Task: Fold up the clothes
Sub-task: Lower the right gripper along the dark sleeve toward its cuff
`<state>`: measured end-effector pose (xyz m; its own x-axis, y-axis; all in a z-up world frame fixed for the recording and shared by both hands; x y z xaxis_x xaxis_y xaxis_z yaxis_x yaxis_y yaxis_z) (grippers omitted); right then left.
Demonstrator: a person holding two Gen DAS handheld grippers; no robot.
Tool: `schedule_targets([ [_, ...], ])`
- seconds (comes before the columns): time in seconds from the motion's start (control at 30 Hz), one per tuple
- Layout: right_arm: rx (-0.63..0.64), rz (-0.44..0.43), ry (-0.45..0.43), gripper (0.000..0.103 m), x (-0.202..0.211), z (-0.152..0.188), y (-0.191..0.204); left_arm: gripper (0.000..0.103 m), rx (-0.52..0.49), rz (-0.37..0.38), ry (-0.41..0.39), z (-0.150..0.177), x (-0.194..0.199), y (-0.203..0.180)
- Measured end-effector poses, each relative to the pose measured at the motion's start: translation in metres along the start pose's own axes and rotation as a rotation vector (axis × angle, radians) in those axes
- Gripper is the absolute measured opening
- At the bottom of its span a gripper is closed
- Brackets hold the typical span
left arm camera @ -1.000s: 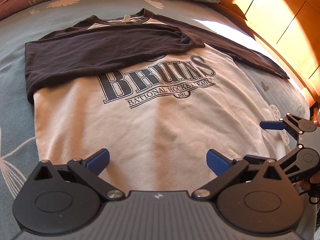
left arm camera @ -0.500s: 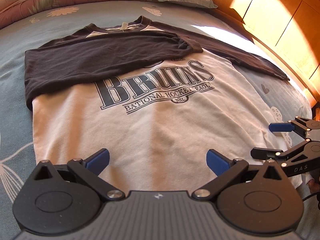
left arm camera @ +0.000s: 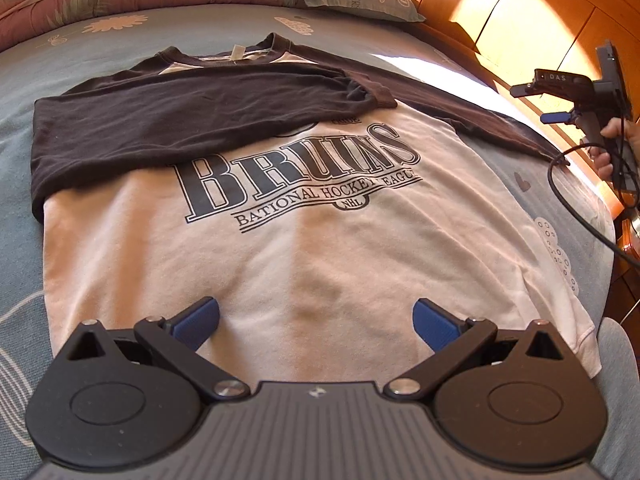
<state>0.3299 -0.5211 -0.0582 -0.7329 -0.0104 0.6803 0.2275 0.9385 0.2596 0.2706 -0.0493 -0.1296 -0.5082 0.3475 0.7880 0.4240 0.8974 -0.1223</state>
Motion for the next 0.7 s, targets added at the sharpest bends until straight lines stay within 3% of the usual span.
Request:
schedule_targets([
  [0.13, -0.109, 0.035, 0.004, 0.103, -0.04, -0.036, -0.055, 0.102, 0.041, 0.048, -0.007, -0.001, 0.001, 0.008],
  [0.3, -0.209, -0.043, 0.062, 0.103, -0.09, -0.03, -0.093, 0.102, 0.094, 0.091, -0.027, -0.003, 0.0, 0.015],
  [0.37, -0.143, 0.006, 0.017, 0.103, -0.097, -0.029, -0.103, 0.102, 0.097, 0.094, -0.035, -0.003, -0.001, 0.015],
  [0.47, -0.199, 0.119, -0.026, 0.103, -0.093, -0.034, -0.118, 0.102, 0.088, 0.089, -0.04, -0.003, -0.001, 0.013],
  [0.53, -0.194, 0.067, -0.019, 0.103, -0.084, -0.035, -0.1, 0.102, 0.078, 0.08, -0.041, -0.003, -0.001, 0.012],
  [0.6, -0.111, -0.009, 0.031, 0.103, -0.076, -0.031, -0.063, 0.102, 0.059, 0.071, -0.043, -0.002, -0.001, 0.01],
  [0.7, 0.067, -0.03, 0.105, 0.103, -0.075, -0.009, 0.001, 0.102, 0.039, 0.053, -0.044, -0.001, -0.001, 0.007],
])
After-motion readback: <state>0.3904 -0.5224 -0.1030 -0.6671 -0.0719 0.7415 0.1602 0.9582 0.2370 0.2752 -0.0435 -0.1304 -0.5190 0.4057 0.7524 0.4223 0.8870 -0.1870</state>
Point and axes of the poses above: each gripper's, at about its wrist camera, not at the fingertips, and x roughly against the way its jaws point, y to its left, z to its underside, the point moved 4 cm from there along -x, roughly the way its jaws point, and after that the axes turned 10 degrees about -z, right-handed, at the moved point
